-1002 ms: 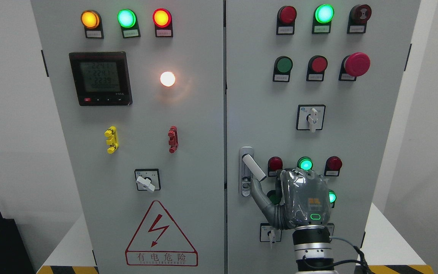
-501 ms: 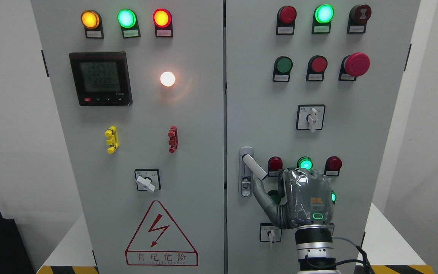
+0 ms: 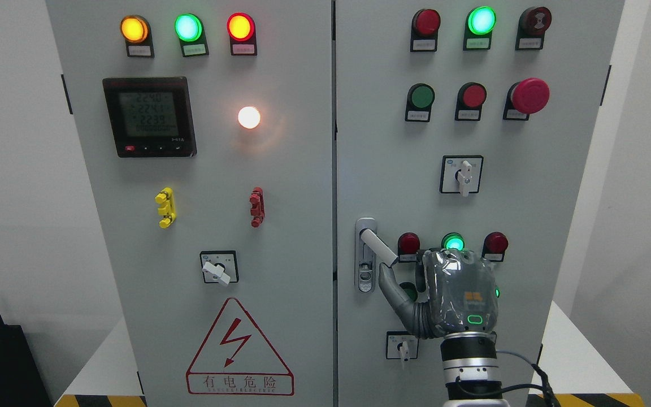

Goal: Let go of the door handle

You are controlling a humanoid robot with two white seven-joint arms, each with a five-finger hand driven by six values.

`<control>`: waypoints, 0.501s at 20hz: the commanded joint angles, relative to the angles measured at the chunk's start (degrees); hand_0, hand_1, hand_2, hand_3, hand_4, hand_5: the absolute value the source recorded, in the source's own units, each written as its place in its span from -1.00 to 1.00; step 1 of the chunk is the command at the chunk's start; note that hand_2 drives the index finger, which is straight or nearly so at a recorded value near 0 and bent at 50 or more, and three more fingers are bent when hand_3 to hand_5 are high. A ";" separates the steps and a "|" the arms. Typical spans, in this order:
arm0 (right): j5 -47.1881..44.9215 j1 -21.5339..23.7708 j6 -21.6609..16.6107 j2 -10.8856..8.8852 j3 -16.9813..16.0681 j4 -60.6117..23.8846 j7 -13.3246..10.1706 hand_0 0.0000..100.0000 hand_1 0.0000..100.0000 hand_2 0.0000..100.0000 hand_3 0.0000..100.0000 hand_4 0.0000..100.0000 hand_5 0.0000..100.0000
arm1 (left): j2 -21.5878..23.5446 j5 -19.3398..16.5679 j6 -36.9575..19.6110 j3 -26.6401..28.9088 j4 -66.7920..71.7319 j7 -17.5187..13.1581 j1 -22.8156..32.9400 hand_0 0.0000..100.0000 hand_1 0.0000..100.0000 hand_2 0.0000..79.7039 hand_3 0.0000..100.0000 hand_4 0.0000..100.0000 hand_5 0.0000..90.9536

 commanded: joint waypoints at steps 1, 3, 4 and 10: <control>0.00 -0.18 0.04 -0.04 -0.35 -0.03 0.01 -0.23 -0.73 0.89 1.00 0.88 0.93 | 0.00 0.00 0.04 0.62 0.97 -0.03 0.00 -0.76 -0.22 -1.00 -1.00 -1.00 -1.00; 0.00 -0.18 0.04 -0.04 -0.44 -0.03 0.01 -0.23 -0.73 0.88 1.00 0.88 0.93 | 0.00 0.00 0.04 0.62 0.97 -0.03 0.00 -0.76 -0.22 -1.00 -1.00 -1.00 -1.00; 0.00 -0.27 0.04 -0.04 -0.44 -0.03 0.01 -0.23 -0.73 0.88 1.00 0.88 0.93 | 0.00 0.00 -0.04 0.62 0.97 -0.03 0.00 -0.76 -0.22 -1.00 -1.00 -1.00 -1.00; 0.00 -0.44 0.04 -0.04 -0.53 -0.03 0.01 -0.23 -0.73 0.89 1.00 0.88 0.93 | 0.00 0.00 -0.04 0.62 0.97 -0.03 0.00 -0.76 -0.22 -1.00 -1.00 -1.00 -1.00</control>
